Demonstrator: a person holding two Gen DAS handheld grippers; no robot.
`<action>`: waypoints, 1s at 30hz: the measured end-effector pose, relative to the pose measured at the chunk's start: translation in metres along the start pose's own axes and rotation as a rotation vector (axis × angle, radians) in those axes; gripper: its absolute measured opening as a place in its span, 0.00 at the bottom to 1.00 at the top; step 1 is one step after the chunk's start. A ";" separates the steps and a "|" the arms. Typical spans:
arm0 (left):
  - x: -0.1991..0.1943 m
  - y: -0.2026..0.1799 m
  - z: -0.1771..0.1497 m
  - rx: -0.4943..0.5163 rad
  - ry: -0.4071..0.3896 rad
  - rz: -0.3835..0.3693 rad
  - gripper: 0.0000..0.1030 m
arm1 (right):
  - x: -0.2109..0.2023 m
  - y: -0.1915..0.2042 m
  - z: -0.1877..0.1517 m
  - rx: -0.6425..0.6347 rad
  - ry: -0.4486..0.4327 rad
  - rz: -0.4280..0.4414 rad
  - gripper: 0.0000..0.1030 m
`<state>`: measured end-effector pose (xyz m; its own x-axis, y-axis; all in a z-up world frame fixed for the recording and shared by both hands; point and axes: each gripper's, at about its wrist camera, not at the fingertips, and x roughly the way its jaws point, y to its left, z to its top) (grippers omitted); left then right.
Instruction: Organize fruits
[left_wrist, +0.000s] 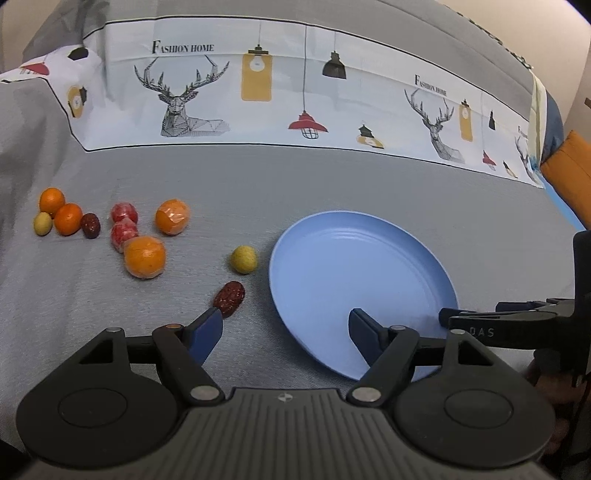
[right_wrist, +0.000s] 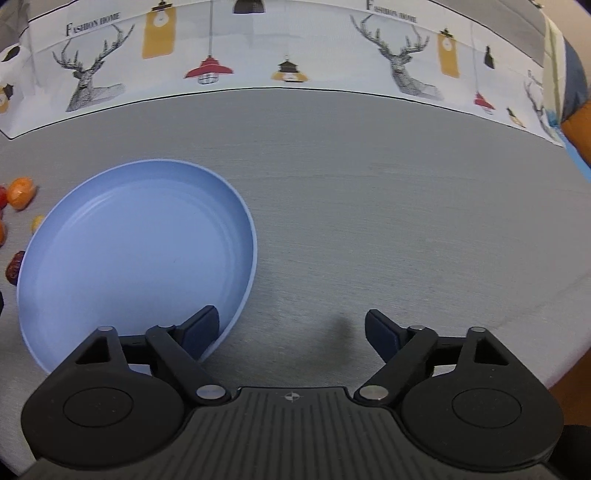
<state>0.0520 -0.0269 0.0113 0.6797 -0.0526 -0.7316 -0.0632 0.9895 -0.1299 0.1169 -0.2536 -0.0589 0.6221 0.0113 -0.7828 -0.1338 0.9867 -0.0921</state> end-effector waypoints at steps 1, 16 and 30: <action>0.000 0.001 0.000 0.003 0.000 -0.003 0.78 | -0.001 0.000 -0.001 0.003 -0.005 0.003 0.79; 0.001 -0.008 -0.003 0.003 0.022 -0.034 0.78 | -0.064 0.014 -0.002 -0.068 -0.157 0.146 0.79; 0.003 -0.015 -0.004 0.003 0.040 -0.031 0.83 | -0.055 0.036 -0.007 -0.106 -0.188 0.232 0.79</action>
<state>0.0521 -0.0424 0.0088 0.6519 -0.0886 -0.7531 -0.0404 0.9877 -0.1512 0.0726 -0.2198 -0.0232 0.6963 0.2735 -0.6636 -0.3625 0.9320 0.0037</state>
